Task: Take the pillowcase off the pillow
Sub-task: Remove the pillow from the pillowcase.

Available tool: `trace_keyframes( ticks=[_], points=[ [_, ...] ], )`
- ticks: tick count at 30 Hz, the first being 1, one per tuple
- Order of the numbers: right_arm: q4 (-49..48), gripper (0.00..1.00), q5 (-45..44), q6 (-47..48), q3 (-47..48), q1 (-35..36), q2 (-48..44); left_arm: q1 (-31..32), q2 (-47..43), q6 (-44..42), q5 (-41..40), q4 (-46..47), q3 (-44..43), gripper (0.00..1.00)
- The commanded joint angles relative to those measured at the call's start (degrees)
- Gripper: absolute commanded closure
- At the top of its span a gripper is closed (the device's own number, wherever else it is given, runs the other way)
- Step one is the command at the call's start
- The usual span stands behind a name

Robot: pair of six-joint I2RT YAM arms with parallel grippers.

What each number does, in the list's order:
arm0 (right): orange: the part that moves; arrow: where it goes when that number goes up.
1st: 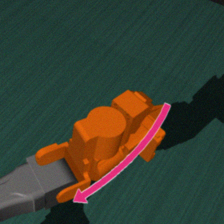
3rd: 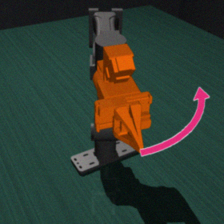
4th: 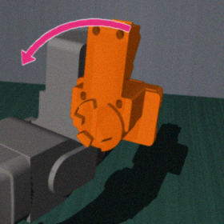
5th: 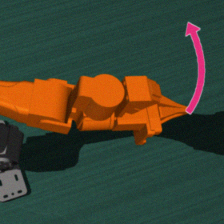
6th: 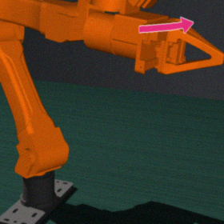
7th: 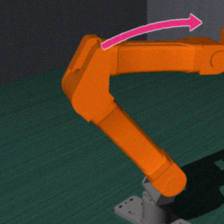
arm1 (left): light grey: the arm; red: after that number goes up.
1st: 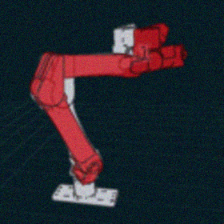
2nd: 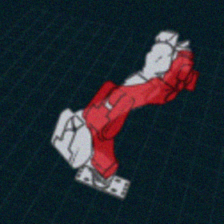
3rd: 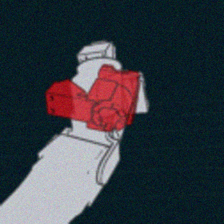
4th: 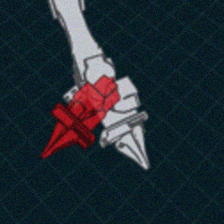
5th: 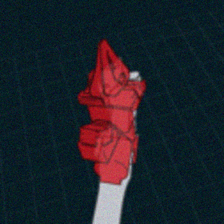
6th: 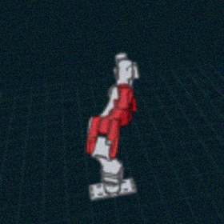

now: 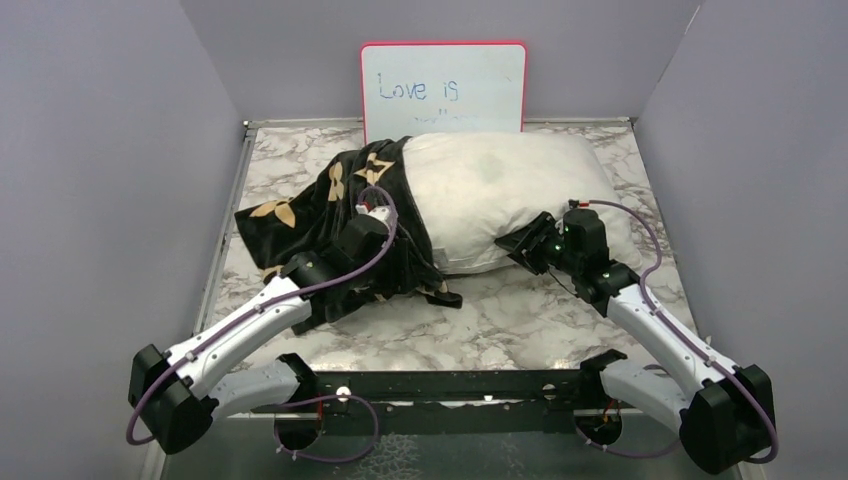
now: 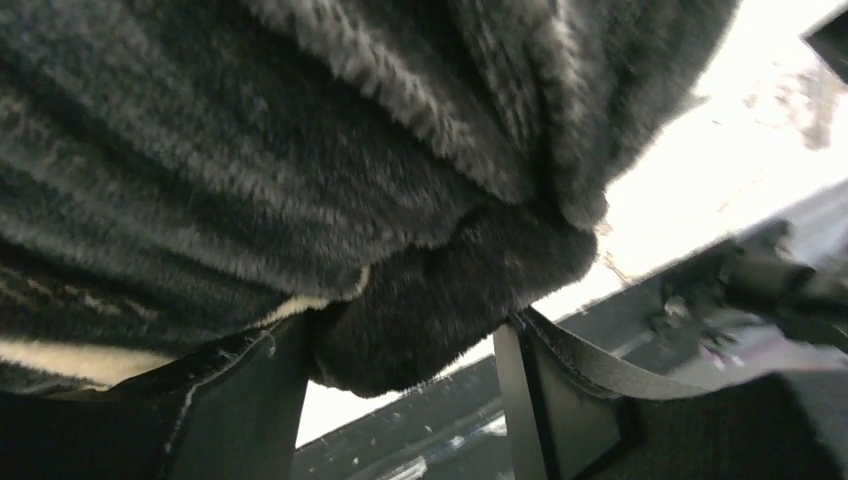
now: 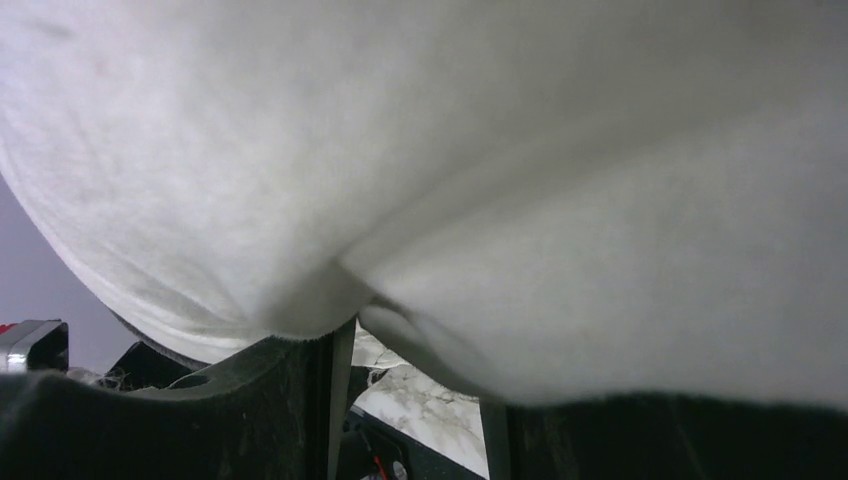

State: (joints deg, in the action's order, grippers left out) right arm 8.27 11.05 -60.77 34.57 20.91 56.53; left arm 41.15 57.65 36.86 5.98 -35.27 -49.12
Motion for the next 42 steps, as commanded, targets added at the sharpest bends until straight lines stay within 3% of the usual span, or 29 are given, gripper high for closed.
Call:
trace_keyframes(
  ticks=[1, 5, 10, 14, 21, 26, 29, 33, 37, 40, 42],
  points=[
    [0.15, 0.49, -3.04, 0.95, 2.09, -0.16, -1.9, 6.09, 3.92, 6.26, -25.1, -2.71, -3.5, 0.35],
    [1.89, 0.48, -4.37, 1.62, 1.99, -0.16, -2.37, 6.63, 2.55, 7.92, -29.33, 0.29, -3.3, 0.37],
    [3.31, 0.47, -5.64, 2.83, 1.94, -0.12, -2.6, 6.6, 1.58, 5.93, -29.99, 3.71, -2.24, 0.83],
    [5.46, 0.49, -9.6, 6.3, 3.66, -0.13, -2.11, 6.59, -0.59, 8.65, -35.53, -1.66, -0.92, 1.0],
    [12.38, 0.56, -23.42, 14.43, 10.6, -0.25, 2.33, 6.58, -10.92, 24.13, -49.52, -23.75, 0.04, 1.0],
    [13.79, 0.56, -23.28, 16.9, 12.96, -0.43, 3.8, 6.58, -16.21, 24.42, -50.85, -28.23, -0.22, 1.0],
    [12.82, 0.53, -19.85, 16.99, 12.51, -0.4, 2.44, 6.58, -15.79, 16.64, -46.56, -21.62, -0.18, 1.0],
    [10.64, 0.39, -12.1, 17.29, 10.74, -0.35, -0.01, 6.61, -13.26, 6.81, -34.63, -8.81, 0.39, 1.0],
    [5.66, 0.23, 1.8, 15.23, 7.33, -0.4, -1.45, 6.58, -10.14, 5.07, -26.84, -1.15, 0.8, 1.0],
    [-3.95, 0.19, 12.49, 8.94, 1.66, -0.11, -1.84, 6.69, -8.71, 4.3, -24.26, 1.44, 0.95, 1.0],
    [-9.34, 0.15, 13.84, 5.87, -2.75, 0.77, -1.88, 6.69, -8.44, 3.83, -23.68, 2.33, 1.34, 1.0]
  ],
)
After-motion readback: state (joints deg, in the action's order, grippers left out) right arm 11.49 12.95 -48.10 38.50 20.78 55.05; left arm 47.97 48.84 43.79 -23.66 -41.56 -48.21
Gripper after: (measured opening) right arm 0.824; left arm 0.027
